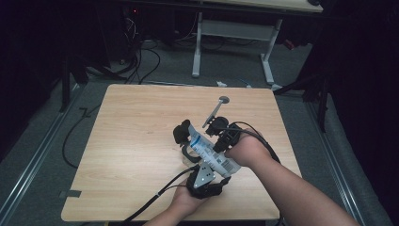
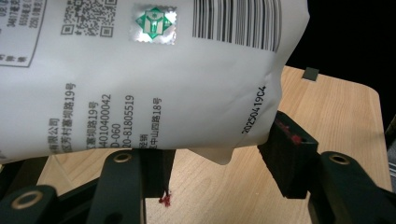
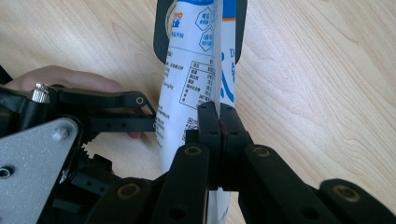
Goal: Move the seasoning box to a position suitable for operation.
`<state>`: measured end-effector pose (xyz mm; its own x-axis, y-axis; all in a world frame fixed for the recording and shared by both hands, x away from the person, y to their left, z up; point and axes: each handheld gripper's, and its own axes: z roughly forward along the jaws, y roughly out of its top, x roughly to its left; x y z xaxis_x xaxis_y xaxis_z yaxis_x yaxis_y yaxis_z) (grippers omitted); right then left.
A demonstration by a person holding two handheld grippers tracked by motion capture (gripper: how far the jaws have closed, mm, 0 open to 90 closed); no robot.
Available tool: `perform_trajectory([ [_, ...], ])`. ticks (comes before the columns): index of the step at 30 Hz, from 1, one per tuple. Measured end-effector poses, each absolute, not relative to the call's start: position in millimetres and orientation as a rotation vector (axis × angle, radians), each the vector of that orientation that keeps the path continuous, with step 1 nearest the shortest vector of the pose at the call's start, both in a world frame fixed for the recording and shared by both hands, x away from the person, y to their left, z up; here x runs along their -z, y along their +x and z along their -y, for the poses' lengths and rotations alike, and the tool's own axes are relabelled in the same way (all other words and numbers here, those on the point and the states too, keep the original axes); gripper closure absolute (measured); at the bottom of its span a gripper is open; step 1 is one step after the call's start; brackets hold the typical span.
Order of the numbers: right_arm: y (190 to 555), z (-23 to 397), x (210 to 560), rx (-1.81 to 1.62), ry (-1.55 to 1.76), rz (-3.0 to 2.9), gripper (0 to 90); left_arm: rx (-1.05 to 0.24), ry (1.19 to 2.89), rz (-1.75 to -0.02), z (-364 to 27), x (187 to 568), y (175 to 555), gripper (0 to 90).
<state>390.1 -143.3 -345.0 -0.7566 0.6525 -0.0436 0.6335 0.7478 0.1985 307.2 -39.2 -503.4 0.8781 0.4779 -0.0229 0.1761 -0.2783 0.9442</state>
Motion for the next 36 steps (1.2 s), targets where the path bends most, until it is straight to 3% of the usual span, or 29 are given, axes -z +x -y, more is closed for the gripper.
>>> perform_trajectory([
  [36,398.3,137.2,343.1,-0.261,1.013,-2.849,90.0,-0.314,1.838,-0.504,42.2,499.2,309.4,47.0],
])
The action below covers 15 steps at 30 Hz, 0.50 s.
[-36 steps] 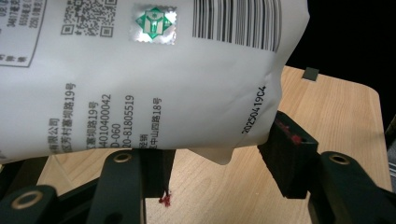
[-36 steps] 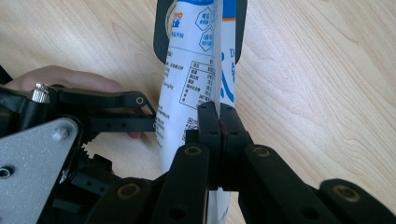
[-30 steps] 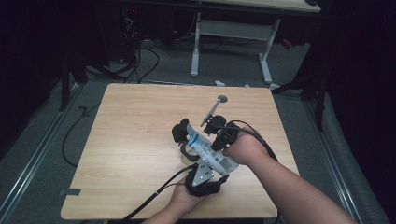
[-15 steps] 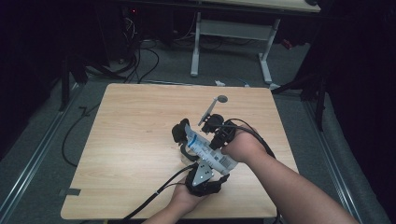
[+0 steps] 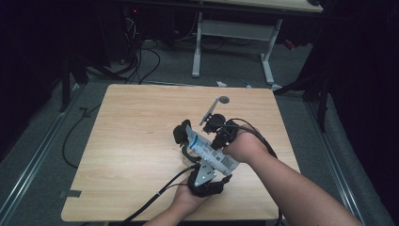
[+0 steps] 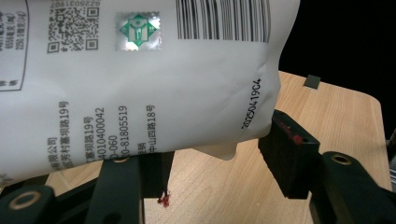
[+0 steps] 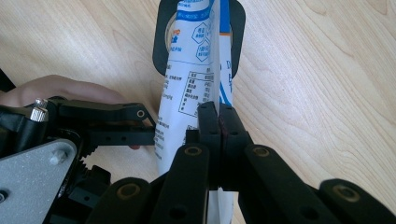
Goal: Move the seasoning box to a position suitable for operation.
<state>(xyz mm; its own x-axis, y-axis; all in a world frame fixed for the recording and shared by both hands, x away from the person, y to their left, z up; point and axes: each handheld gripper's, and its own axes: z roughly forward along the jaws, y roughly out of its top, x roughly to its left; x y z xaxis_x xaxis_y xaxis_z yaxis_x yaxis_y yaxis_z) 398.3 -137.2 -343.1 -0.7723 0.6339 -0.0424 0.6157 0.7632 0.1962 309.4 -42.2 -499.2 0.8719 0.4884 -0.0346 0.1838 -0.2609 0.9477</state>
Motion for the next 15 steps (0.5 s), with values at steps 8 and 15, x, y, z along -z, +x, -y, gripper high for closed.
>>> perform_trajectory([
  [8,399.5,137.8,344.0,-0.268,1.006,-2.844,90.0,-0.314,1.840,-0.506,43.2,498.0,309.4,46.8],
  [15,401.7,139.3,344.5,-0.272,1.018,-2.837,90.0,-0.310,1.841,-0.500,45.5,497.2,309.3,47.0],
])
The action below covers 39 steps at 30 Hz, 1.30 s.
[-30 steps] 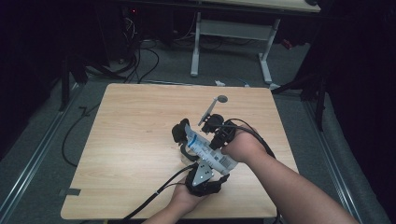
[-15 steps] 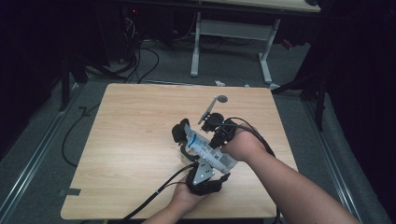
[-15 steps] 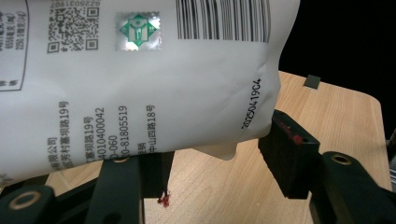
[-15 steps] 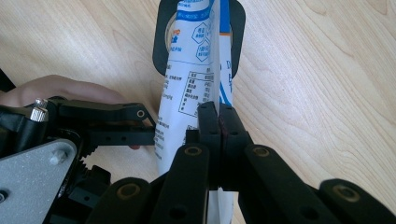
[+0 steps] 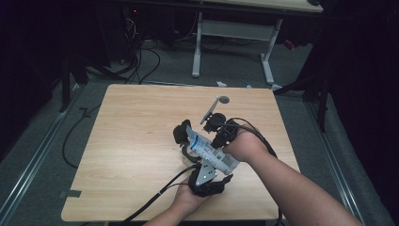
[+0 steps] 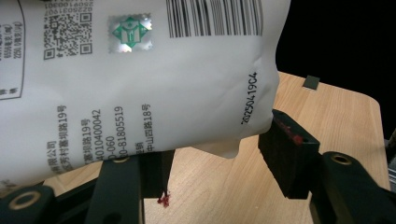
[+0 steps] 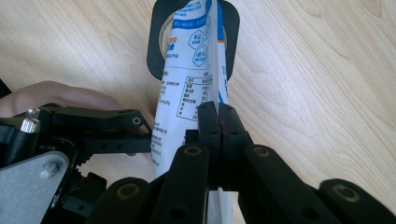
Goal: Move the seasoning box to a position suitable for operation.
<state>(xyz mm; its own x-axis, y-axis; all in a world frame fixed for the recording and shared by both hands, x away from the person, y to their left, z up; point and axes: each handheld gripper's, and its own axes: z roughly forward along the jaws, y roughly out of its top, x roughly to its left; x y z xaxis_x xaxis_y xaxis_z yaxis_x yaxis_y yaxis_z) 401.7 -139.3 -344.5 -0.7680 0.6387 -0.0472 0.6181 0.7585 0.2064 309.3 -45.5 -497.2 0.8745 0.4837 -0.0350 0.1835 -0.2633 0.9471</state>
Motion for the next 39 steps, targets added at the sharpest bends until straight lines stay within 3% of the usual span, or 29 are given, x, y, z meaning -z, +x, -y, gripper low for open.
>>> perform_trajectory([
  [39,402.1,139.7,340.4,-0.270,1.026,-2.838,90.0,-0.338,1.842,-0.484,43.9,495.1,307.9,47.6],
])
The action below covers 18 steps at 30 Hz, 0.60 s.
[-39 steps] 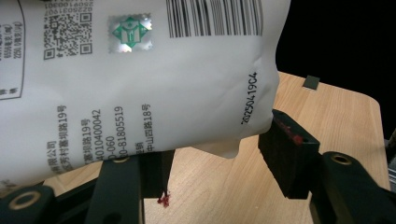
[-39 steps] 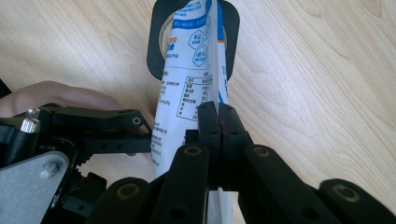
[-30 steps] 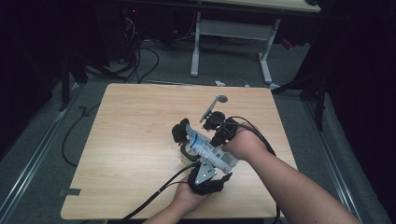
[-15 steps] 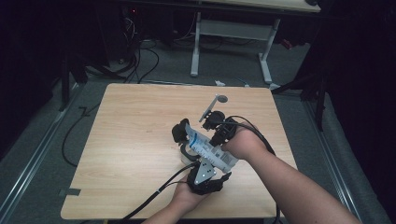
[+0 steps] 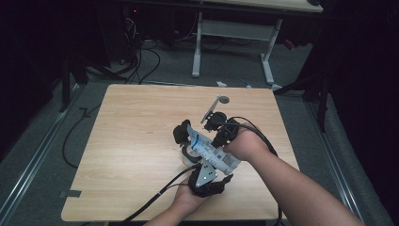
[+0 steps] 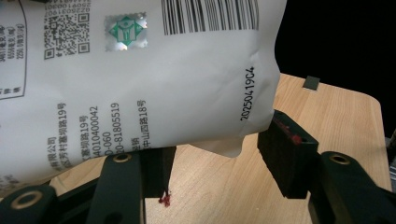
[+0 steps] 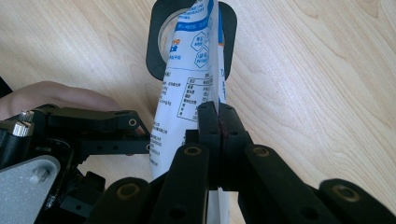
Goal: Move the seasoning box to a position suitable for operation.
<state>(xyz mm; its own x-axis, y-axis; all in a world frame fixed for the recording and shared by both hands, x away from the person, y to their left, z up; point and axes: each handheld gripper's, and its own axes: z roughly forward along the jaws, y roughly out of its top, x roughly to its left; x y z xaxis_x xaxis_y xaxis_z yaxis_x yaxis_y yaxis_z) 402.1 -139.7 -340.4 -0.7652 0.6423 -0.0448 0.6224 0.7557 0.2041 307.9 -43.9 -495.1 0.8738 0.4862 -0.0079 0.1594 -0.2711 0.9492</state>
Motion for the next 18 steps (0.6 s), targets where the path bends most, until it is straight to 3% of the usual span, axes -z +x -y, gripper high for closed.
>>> perform_trajectory([
  [18,406.2,138.2,339.2,-0.273,1.022,-2.858,90.0,-0.371,1.848,-0.474,42.9,494.7,308.1,47.6],
])
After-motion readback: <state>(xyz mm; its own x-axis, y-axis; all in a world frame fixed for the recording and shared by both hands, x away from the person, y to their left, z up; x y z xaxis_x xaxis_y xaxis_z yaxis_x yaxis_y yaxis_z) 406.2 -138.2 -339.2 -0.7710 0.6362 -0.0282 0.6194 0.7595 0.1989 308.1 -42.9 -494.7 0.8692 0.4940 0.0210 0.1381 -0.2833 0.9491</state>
